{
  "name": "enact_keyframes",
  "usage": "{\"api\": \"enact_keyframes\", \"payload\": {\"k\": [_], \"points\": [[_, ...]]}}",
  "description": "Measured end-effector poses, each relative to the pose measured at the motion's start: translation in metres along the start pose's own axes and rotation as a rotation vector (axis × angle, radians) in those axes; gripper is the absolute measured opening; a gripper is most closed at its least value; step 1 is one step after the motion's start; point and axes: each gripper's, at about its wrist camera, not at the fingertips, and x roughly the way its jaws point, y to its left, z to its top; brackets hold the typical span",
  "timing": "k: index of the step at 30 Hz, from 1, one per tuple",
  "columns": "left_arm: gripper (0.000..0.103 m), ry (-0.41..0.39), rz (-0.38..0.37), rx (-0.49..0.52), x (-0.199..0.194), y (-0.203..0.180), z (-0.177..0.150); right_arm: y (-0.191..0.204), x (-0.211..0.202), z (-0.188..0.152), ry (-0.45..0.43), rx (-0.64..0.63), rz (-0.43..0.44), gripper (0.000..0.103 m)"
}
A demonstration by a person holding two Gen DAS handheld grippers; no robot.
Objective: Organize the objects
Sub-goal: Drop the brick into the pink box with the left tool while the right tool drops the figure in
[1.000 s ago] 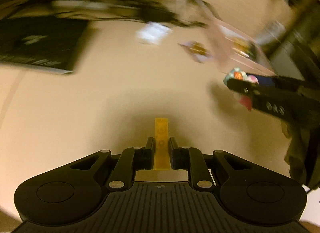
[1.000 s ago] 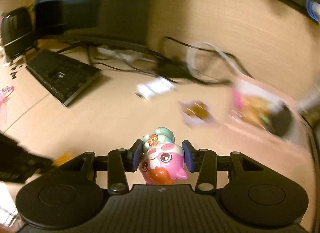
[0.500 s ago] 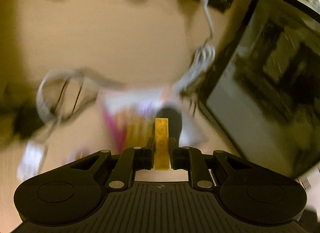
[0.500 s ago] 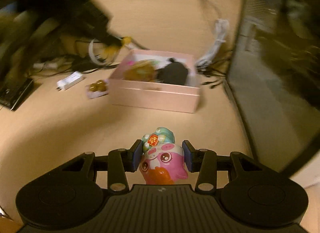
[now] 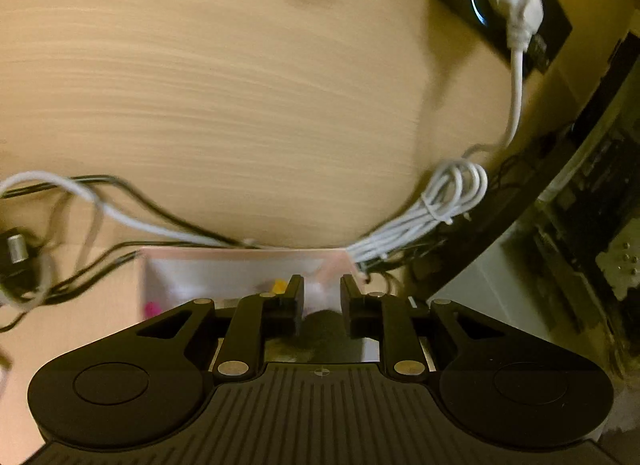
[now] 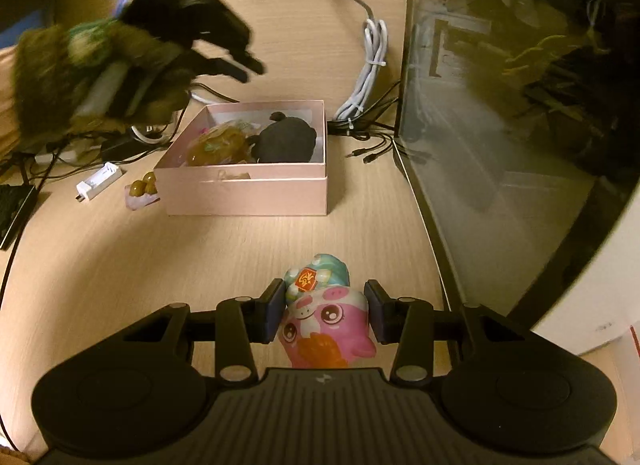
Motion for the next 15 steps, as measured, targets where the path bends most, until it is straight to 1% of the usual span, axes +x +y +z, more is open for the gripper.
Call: {"api": "enact_keyframes", "payload": {"k": [2, 3, 5, 7, 9, 11, 13, 14, 15], "points": [[0.021, -0.033, 0.010, -0.006, -0.023, 0.010, -0.011, 0.001, 0.005, 0.009, -0.009, -0.005, 0.018, 0.042], [0.021, -0.041, 0.018, 0.002, -0.041, 0.017, -0.024, 0.002, 0.008, 0.014, -0.017, -0.008, 0.029, 0.042], [0.021, -0.047, 0.057, 0.028, -0.070, 0.025, -0.043, 0.009, 0.015, 0.027, -0.039, -0.019, 0.055, 0.042], [0.021, -0.032, 0.110, 0.061, -0.098, 0.037, -0.075, 0.014, 0.023, 0.046, -0.070, -0.028, 0.078, 0.042], [0.021, -0.012, 0.157, 0.064, -0.123, 0.050, -0.110, 0.019, 0.034, 0.068, -0.102, -0.024, 0.108, 0.042], [0.021, 0.012, 0.184, 0.032, -0.139, 0.059, -0.138, 0.025, 0.049, 0.094, -0.144, -0.016, 0.129, 0.042], [0.021, 0.036, 0.199, -0.021, -0.154, 0.072, -0.163, 0.031, 0.066, 0.113, -0.191, -0.009, 0.133, 0.043], [0.021, 0.048, 0.207, -0.045, -0.159, 0.078, -0.174, 0.036, 0.078, 0.122, -0.205, -0.007, 0.132, 0.045], [0.021, 0.060, 0.217, -0.061, -0.164, 0.084, -0.183, 0.039, 0.090, 0.129, -0.195, -0.010, 0.131, 0.050]]}}
